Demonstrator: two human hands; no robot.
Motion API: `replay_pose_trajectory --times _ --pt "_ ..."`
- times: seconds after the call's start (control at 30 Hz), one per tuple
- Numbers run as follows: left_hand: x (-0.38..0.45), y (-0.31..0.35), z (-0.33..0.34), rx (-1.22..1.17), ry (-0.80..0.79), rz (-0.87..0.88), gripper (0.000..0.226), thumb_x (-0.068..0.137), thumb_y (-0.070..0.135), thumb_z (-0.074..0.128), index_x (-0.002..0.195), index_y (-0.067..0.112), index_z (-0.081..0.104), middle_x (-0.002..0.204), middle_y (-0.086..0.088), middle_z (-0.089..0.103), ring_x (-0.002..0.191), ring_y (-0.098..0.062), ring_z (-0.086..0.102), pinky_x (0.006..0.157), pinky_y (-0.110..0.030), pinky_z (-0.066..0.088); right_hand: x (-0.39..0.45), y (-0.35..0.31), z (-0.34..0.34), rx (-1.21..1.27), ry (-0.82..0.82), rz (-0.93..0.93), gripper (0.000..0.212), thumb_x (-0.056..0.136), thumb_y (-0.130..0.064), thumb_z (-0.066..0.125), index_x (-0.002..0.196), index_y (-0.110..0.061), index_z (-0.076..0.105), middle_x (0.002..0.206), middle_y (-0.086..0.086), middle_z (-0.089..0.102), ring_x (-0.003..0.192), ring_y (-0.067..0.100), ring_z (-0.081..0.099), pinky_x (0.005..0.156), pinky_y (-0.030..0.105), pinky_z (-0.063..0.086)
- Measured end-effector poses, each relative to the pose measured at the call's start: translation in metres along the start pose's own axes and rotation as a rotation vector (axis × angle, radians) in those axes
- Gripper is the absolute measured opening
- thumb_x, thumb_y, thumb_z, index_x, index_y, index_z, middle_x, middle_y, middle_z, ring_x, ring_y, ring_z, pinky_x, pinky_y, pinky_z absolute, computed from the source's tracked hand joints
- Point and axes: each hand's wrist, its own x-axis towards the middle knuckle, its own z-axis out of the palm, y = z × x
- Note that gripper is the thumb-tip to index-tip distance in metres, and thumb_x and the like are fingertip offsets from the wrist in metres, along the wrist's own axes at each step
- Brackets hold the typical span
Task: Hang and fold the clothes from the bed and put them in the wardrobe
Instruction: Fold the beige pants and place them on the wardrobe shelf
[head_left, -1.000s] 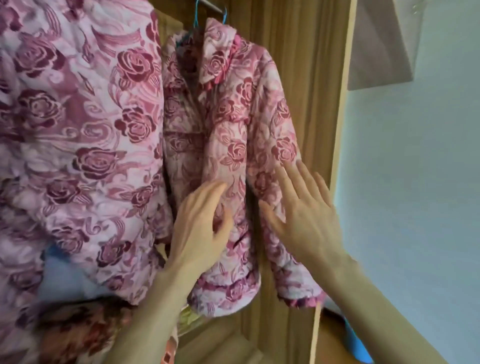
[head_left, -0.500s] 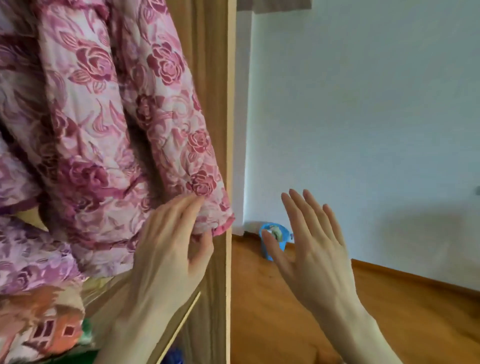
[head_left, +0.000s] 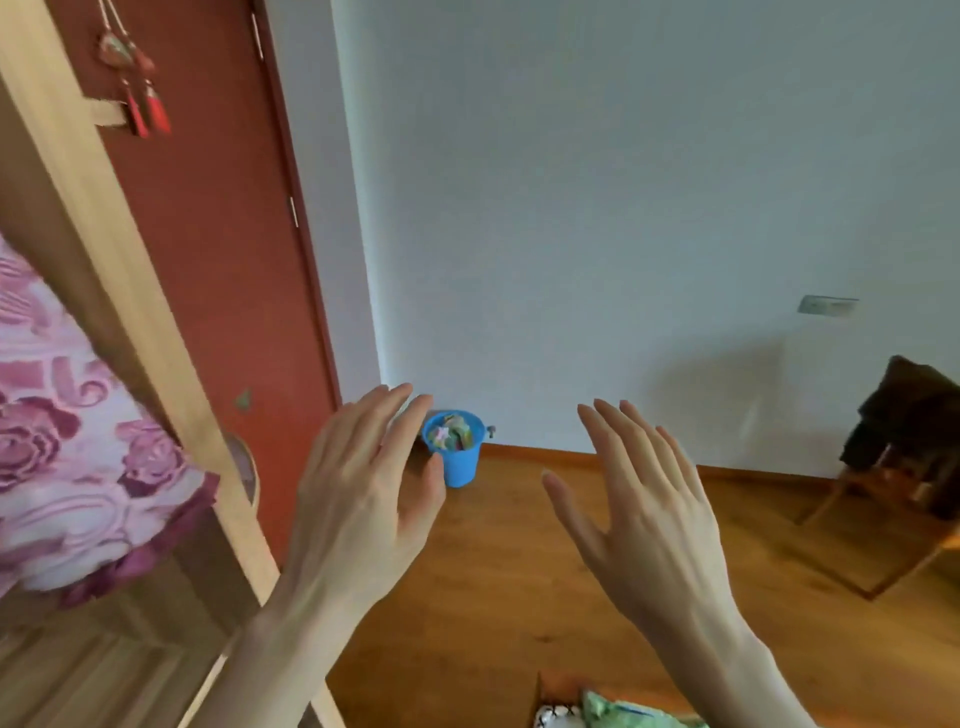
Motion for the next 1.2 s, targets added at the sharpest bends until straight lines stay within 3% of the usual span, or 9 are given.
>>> replay_pose_trajectory --times 0.13,0.23,0.6,0.77,1.2 --pt "0.031 0.02 0.043 -0.022 -0.032 0.061 0.052 0.104 0.041 0.045 0.145 0.012 0.058 0.148 -0.006 0.058 0.14 -0.025 0.052 0.115 -0.045 0.046 0.011 0.043 0.017 -0.042 -0.03 0.058 0.068 0.103 -0.063 0.046 0.151 -0.016 0.05 0.154 0.004 0.053 0.147 0.022 0.044 0.122 0.043 0.037" --pt "0.052 0.036 0.074 -0.054 -0.065 0.099 0.052 0.104 0.04 0.046 0.145 0.01 0.059 0.147 -0.007 0.06 0.139 -0.026 0.054 0.114 -0.048 0.047 0.015 0.073 0.023 -0.07 -0.017 0.121 0.068 0.102 -0.062 0.047 0.15 -0.014 0.051 0.152 0.006 0.055 0.145 0.024 0.047 0.119 0.045 0.04" --pt "0.13 0.06 0.202 -0.243 -0.168 0.219 0.053 0.106 0.046 0.041 0.145 0.013 0.058 0.145 -0.004 0.061 0.139 -0.023 0.054 0.111 -0.049 0.05 0.047 0.161 0.059 -0.192 0.04 0.333 0.072 0.101 -0.066 0.046 0.152 -0.015 0.05 0.154 0.005 0.054 0.146 0.023 0.047 0.122 0.042 0.033" --pt "0.186 0.059 0.28 -0.353 -0.19 0.306 0.054 0.106 0.045 0.042 0.146 0.012 0.057 0.147 -0.005 0.06 0.141 -0.023 0.053 0.117 -0.045 0.043 0.075 0.202 0.098 -0.294 0.066 0.462 0.071 0.1 -0.066 0.047 0.151 -0.016 0.051 0.155 0.004 0.053 0.147 0.023 0.046 0.121 0.042 0.029" --pt "0.376 0.04 0.47 -0.578 -0.266 0.615 0.062 0.107 0.058 0.031 0.145 0.017 0.059 0.146 -0.006 0.062 0.136 -0.026 0.057 0.109 -0.047 0.052 0.209 0.276 0.223 -0.505 0.194 0.807 0.067 0.101 -0.063 0.043 0.147 -0.016 0.056 0.152 0.005 0.056 0.143 0.028 0.05 0.118 0.047 0.032"
